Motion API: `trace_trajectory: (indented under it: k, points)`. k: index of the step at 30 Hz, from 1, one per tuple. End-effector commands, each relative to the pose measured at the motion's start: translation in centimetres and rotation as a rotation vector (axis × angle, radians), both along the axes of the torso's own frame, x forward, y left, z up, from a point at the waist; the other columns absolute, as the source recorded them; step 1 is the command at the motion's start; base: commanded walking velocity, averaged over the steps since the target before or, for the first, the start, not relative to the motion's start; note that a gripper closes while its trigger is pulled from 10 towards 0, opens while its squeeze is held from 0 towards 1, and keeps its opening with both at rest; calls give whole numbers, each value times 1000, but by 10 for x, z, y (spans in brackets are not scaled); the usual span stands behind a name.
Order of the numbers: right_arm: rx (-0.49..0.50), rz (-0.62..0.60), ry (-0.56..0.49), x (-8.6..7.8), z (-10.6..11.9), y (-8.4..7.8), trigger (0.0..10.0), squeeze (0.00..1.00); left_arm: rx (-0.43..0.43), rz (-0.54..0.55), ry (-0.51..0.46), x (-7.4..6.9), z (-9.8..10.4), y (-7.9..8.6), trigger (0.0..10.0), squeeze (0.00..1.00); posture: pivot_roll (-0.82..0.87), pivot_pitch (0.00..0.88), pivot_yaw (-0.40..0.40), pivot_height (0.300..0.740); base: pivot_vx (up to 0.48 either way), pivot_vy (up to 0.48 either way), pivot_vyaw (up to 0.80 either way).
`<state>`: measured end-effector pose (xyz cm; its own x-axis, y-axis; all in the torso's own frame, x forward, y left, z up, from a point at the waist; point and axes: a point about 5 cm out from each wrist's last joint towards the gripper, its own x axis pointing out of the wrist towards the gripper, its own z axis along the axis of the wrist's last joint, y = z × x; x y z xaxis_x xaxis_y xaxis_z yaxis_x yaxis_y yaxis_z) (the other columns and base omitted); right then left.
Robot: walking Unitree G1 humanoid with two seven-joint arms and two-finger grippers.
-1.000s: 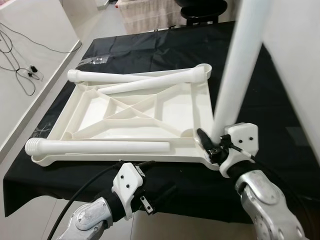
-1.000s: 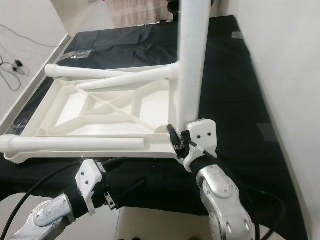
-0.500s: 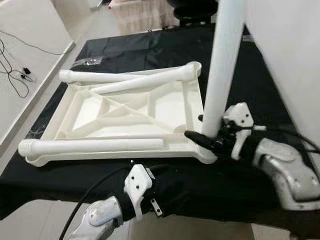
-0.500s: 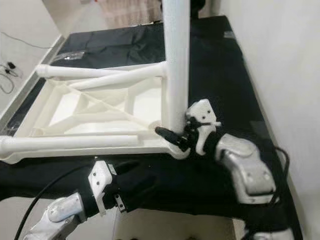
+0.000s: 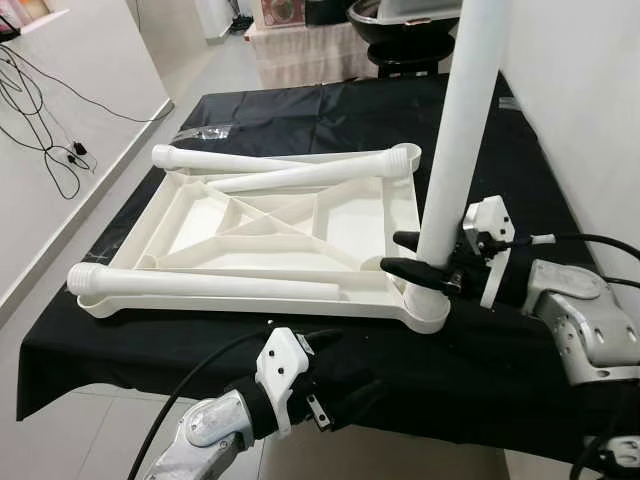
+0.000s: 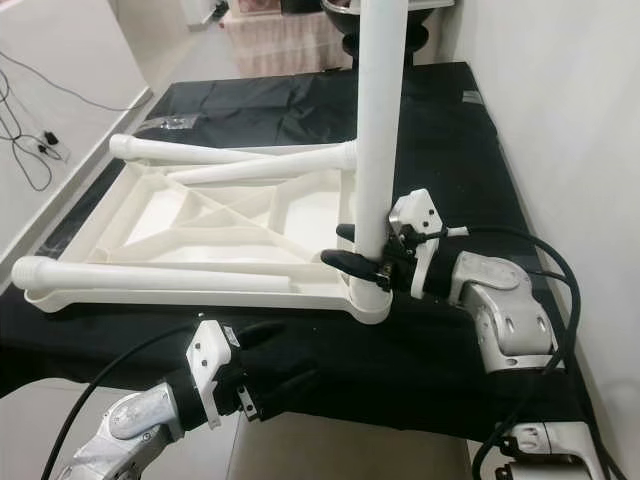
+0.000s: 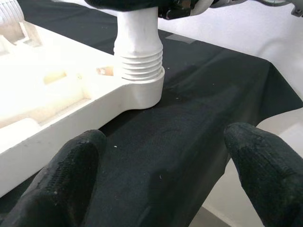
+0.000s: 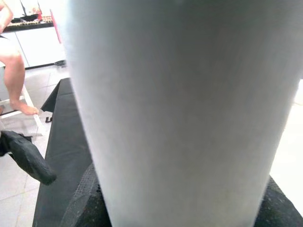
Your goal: Building children table
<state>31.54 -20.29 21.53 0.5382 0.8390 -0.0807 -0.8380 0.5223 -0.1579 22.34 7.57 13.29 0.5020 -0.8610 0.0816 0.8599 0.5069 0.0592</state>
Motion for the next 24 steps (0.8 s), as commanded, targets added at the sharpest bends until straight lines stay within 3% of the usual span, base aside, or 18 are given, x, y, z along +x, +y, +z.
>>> trace_trajectory:
  k: [1,7,8,10,11,13,14,15,17,24]
  points:
    - [6,45,28,0,-5,7,0,0,-2,10,7,1,-3,2,10000,0,1,118,94,740,0,0,0]
    - [-8,-108,37,-1,-18,2,0,0,-6,17,3,3,-2,3,10000,0,-11,132,84,740,0,0,0]
    - [2,-393,56,-6,-40,16,0,0,-11,27,-3,3,-1,4,10000,0,-19,146,78,740,0,0,0]
    - [2,-393,56,-6,-40,16,0,0,-11,27,-3,3,-1,4,10000,0,-19,146,78,740,0,0,0]
    - [-20,-653,79,-16,-58,22,0,0,-14,34,-4,4,0,6,10000,0,-27,154,82,740,0,0,0]
    - [-20,-653,79,-16,-58,22,0,0,-14,34,-4,4,0,6,10000,0,-27,154,82,740,0,0,0]
    - [-25,-776,105,-29,-72,35,0,0,-17,38,-5,5,0,7,10000,0,-42,166,101,740,0,0,0]
    - [-25,-776,105,-29,-72,35,0,0,-17,38,-5,5,0,7,10000,0,-42,166,101,740,0,0,0]
    - [-56,-808,106,-39,-81,52,0,0,-19,37,-5,7,1,8,10000,0,-47,169,115,740,0,0,0]
    - [-48,-797,77,-25,-80,50,0,0,-24,35,-4,10,0,7,10000,0,-41,163,107,740,0,0,0]
